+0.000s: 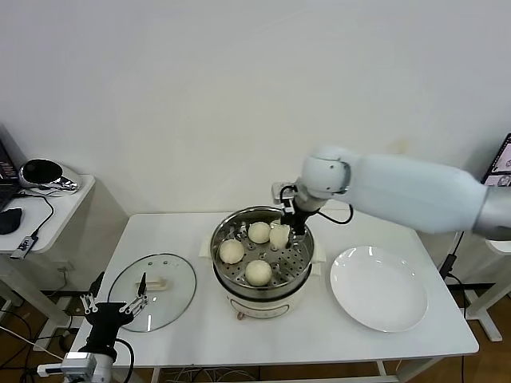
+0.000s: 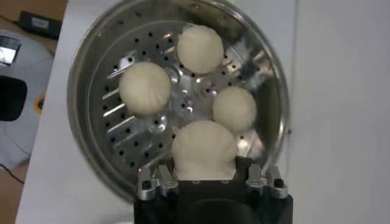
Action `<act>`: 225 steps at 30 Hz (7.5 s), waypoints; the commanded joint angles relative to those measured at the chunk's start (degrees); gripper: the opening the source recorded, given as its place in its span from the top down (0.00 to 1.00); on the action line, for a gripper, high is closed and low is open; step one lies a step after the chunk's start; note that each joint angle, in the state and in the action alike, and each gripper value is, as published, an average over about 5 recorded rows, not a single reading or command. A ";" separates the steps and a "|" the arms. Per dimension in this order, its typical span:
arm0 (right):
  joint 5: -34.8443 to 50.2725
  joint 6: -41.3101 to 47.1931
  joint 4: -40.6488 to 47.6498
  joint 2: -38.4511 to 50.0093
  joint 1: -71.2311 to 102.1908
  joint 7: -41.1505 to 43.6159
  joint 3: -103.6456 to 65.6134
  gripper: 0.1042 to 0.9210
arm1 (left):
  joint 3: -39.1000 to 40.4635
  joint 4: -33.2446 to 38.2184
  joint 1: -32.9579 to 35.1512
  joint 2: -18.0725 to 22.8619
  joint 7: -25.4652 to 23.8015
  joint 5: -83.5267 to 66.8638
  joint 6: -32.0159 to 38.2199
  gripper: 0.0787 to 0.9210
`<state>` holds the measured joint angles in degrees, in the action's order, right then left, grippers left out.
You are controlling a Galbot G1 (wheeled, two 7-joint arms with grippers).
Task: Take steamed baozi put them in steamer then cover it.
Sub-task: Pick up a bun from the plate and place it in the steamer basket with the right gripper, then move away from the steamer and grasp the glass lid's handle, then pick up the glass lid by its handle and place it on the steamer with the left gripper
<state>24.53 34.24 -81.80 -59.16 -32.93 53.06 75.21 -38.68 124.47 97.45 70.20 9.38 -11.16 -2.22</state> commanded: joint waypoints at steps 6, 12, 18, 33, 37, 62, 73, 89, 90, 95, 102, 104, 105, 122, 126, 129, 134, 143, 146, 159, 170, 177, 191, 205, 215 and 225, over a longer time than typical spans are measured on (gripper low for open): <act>-4.69 2.11 6.70 -5.90 7.18 -0.39 -0.10 0.37 | -0.14 -0.29 0.03 0.06 0.04 -0.07 0.06 0.12; -5.11 2.53 5.76 -4.43 6.74 -0.10 -0.39 0.37 | -0.03 -0.37 -0.03 0.28 0.04 -0.02 0.09 0.12; -5.09 3.02 3.91 -2.12 6.85 -0.09 -1.11 0.36 | 0.12 -0.28 0.00 0.48 0.02 0.14 0.06 0.12; 14.68 -1.05 -12.08 17.15 11.05 -23.38 -16.73 0.12 | 0.11 -1.46 -0.44 -0.52 0.13 -0.08 -0.08 0.12; 17.11 -10.62 -20.02 26.44 29.42 -38.14 -33.28 0.12 | -0.04 -2.16 -0.46 -0.46 0.12 -0.14 0.14 0.12; -11.94 -39.02 -32.82 -15.76 122.19 -46.62 -134.87 0.12 | -4.00 -17.02 2.35 -6.84 -0.06 51.47 6.38 0.12; -10.88 -36.37 -33.20 -18.92 127.05 -51.60 -141.61 0.12 | -0.82 -34.40 -11.06 -11.88 0.87 81.00 10.62 0.12; -11.29 -37.87 -32.92 -21.90 128.65 -53.43 -142.33 0.12 | 6.05 -44.36 -26.79 -10.38 1.78 81.47 13.27 0.12; -11.26 -37.99 -32.82 -21.99 128.80 -53.47 -142.50 0.12 | 6.56 -44.81 -27.37 -10.27 1.70 81.42 13.27 0.12; -11.25 -38.30 -32.51 -22.23 129.20 -53.50 -143.01 0.12 | 8.39 -47.31 -29.69 -9.75 1.68 81.38 13.26 0.12; -11.80 -38.58 -31.59 -22.41 129.09 -53.47 -142.81 0.12 | 9.71 -49.22 -31.71 -9.55 1.41 80.20 13.30 0.12; -12.11 -38.68 -31.36 -22.58 128.97 -53.47 -142.46 0.12 | 10.02 -49.64 -32.07 -9.45 1.32 79.65 13.36 0.12; -12.32 -38.76 -31.24 -22.69 128.93 -53.47 -142.24 0.12 | 10.15 -49.84 -32.22 -9.38 1.31 79.34 13.42 0.12; -14.24 -39.92 -29.39 -23.54 129.05 -53.45 -140.11 0.12 | 10.74 -53.32 -33.78 -9.05 1.03 75.70 16.07 0.45; -14.46 -40.10 -29.35 -23.59 129.07 -53.39 -140.07 0.12 | 11.26 -54.13 -33.67 -9.15 1.44 72.11 15.52 0.58; -14.61 -40.16 -29.26 -23.59 129.01 -53.31 -139.93 0.12 | 11.20 -53.18 -32.80 -9.32 2.50 69.57 15.25 0.69; -14.94 -40.21 -29.04 -23.48 128.82 -53.30 -139.20 0.12 | 8.97 -45.10 -28.70 -10.00 4.86 67.66 13.63 0.86; -15.29 -40.40 -28.89 -23.05 128.46 -53.09 -138.16 0.12 | 0.20 -23.29 -16.55 -14.73 0.79 65.42 3.46 0.92; -15.55 -40.57 -28.99 -23.11 128.42 -52.99 -137.47 0.12 | -2.48 -17.29 -15.38 -16.37 -2.74 64.05 0.50 0.92; -18.24 -41.92 -29.60 -23.72 129.01 -52.57 -134.79 0.12 | 10.72 -5.68 -24.74 -24.91 -9.57 61.99 -5.42 0.92; -23.64 -42.31 -29.28 -27.07 127.55 -53.04 -132.19 0.12 | 38.89 -6.26 -43.42 -15.12 -18.71 69.25 -17.81 0.92; -25.20 -42.41 -28.95 -27.41 127.18 -53.11 -131.60 0.12 | 43.02 -10.69 -45.51 -6.54 -21.92 76.65 -21.91 0.92; -26.81 -42.93 -28.65 -28.07 127.44 -53.20 -130.60 0.12 | 43.89 -16.94 -45.45 6.44 -25.17 85.67 -28.07 0.92; -27.70 -43.66 -28.02 -28.37 127.80 -53.41 -130.21 0.12 | 44.60 -22.25 -45.63 11.03 -24.85 90.62 -26.84 0.92; -27.77 -43.97 -27.43 -28.06 127.74 -53.42 -130.09 0.12 | 43.31 -24.66 -45.13 11.51 -23.62 92.17 -25.34 0.92; -27.90 -44.26 -26.93 -28.02 127.68 -53.45 -129.52 0.12 | 42.91 -25.02 -44.18 11.46 -22.55 92.96 -24.15 0.92</act>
<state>-3.26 -9.94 -108.83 -87.13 94.77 -0.36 -54.49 4.08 100.67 53.14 80.78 -13.42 80.74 -26.79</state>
